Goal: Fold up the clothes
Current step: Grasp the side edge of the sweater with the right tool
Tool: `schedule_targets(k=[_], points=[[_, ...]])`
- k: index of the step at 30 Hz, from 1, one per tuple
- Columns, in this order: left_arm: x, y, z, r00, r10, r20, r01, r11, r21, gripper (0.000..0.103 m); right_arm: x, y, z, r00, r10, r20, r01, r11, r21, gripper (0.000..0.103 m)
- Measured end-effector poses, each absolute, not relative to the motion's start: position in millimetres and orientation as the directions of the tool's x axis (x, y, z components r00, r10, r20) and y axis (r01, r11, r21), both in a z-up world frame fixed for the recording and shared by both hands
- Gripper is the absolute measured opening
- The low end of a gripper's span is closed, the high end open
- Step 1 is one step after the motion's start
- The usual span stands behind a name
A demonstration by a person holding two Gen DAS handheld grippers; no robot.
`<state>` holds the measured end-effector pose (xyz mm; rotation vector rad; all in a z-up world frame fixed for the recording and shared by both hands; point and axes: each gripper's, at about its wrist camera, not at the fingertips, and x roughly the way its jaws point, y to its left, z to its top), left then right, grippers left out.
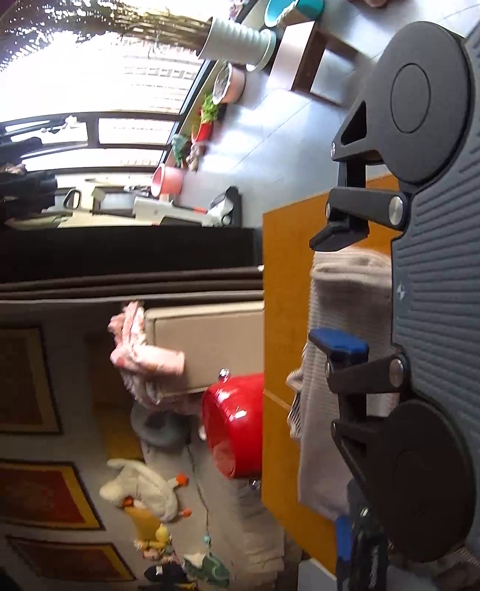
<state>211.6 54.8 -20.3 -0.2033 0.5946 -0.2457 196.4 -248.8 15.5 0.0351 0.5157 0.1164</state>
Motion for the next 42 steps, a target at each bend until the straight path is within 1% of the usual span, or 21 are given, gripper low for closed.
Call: schedule_targets(k=[4,5,7,9,13,14,15,17,21,23,25,28,31,34,36,37,40,42], points=[[211,55,-20,0.801,-0.280,-0.529,0.165,0.953,-0.254,0.103,201,-228,20,0.850,0.212,-0.483,-0.190,0.977,0.095,0.047],[209,55,-19,0.802,-0.276,-0.530,0.161,0.954,-0.254,0.103,204,-228,9,0.842,0.202,-0.501,-0.180,0.979,0.093,0.050],[208,56,-19,0.803,-0.272,-0.531,0.154,0.954,-0.256,0.103,211,-229,-14,0.824,0.183,-0.537,-0.161,0.983,0.088,0.050],[205,58,-19,0.804,-0.263,-0.532,0.142,0.956,-0.258,0.103,213,-230,-21,0.815,0.190,-0.547,-0.167,0.982,0.091,0.052],[195,59,-15,0.816,-0.204,-0.540,0.089,0.969,-0.232,0.103,217,-221,-21,0.805,0.209,-0.555,-0.213,0.975,0.058,0.061],[192,58,-13,0.822,-0.194,-0.536,0.087,0.972,-0.218,0.103,218,-219,-21,0.801,0.219,-0.557,-0.230,0.972,0.052,0.065],[188,57,-8,0.831,-0.204,-0.518,0.107,0.971,-0.212,0.103,221,-218,-21,0.798,0.230,-0.558,-0.242,0.969,0.053,0.068],[186,53,2,0.840,-0.255,-0.479,0.171,0.962,-0.212,0.103,225,-217,-21,0.790,0.251,-0.559,-0.266,0.962,0.055,0.070],[205,41,-6,0.808,-0.307,-0.503,0.236,0.951,-0.201,0.103,226,-219,-20,0.782,0.268,-0.562,-0.284,0.957,0.061,0.070],[213,39,-10,0.795,-0.321,-0.514,0.247,0.946,-0.209,0.103,222,-223,-19,0.776,0.259,-0.576,-0.285,0.957,0.046,0.066],[216,44,-14,0.789,-0.324,-0.522,0.233,0.944,-0.233,0.103,218,-227,-17,0.767,0.258,-0.587,-0.290,0.956,0.042,0.064],[221,51,-19,0.780,-0.328,-0.533,0.212,0.940,-0.269,0.103,216,-229,-16,0.754,0.256,-0.604,-0.300,0.953,0.029,0.064],[222,50,-20,0.778,-0.321,-0.541,0.210,0.943,-0.258,0.103,219,-224,-14,0.747,0.236,-0.622,-0.297,0.955,0.005,0.064],[222,52,-20,0.777,-0.327,-0.537,0.210,0.940,-0.268,0.103,225,-223,1,0.739,0.259,-0.622,-0.302,0.953,0.037,0.063],[223,53,-20,0.777,-0.330,-0.536,0.211,0.939,-0.274,0.103,231,-223,13,0.735,0.281,-0.617,-0.308,0.949,0.066,0.046],[223,54,-20,0.777,-0.332,-0.535,0.211,0.938,-0.276,0.103,234,-222,20,0.735,0.292,-0.613,-0.311,0.947,0.078,0.033],[222,56,-20,0.778,-0.341,-0.528,0.211,0.933,-0.290,0.103,255,-216,37,0.755,0.312,-0.577,-0.316,0.944,0.096,0.032],[221,58,-21,0.778,-0.349,-0.522,0.212,0.929,-0.305,0.103,279,-209,37,0.748,0.332,-0.574,-0.308,0.941,0.142,0.036]])
